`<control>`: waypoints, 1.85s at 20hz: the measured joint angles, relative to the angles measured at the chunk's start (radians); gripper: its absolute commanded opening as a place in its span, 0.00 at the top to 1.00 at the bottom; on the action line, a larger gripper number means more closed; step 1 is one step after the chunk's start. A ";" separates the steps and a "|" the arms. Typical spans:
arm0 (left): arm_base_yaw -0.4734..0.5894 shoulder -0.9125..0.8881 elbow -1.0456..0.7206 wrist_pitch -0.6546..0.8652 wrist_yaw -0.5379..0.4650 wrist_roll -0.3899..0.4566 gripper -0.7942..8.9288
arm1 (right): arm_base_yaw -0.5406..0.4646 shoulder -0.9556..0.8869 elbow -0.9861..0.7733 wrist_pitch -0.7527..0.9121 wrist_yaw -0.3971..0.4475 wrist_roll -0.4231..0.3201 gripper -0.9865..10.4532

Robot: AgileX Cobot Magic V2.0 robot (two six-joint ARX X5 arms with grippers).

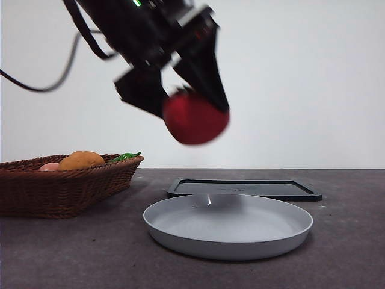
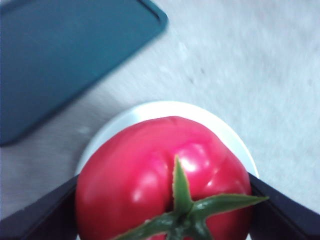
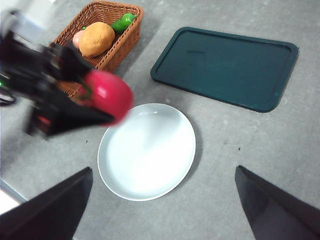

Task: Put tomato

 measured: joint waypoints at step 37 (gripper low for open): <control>-0.067 0.193 0.000 -0.001 -0.030 -0.003 0.31 | 0.000 0.000 0.000 -0.010 0.000 0.000 0.52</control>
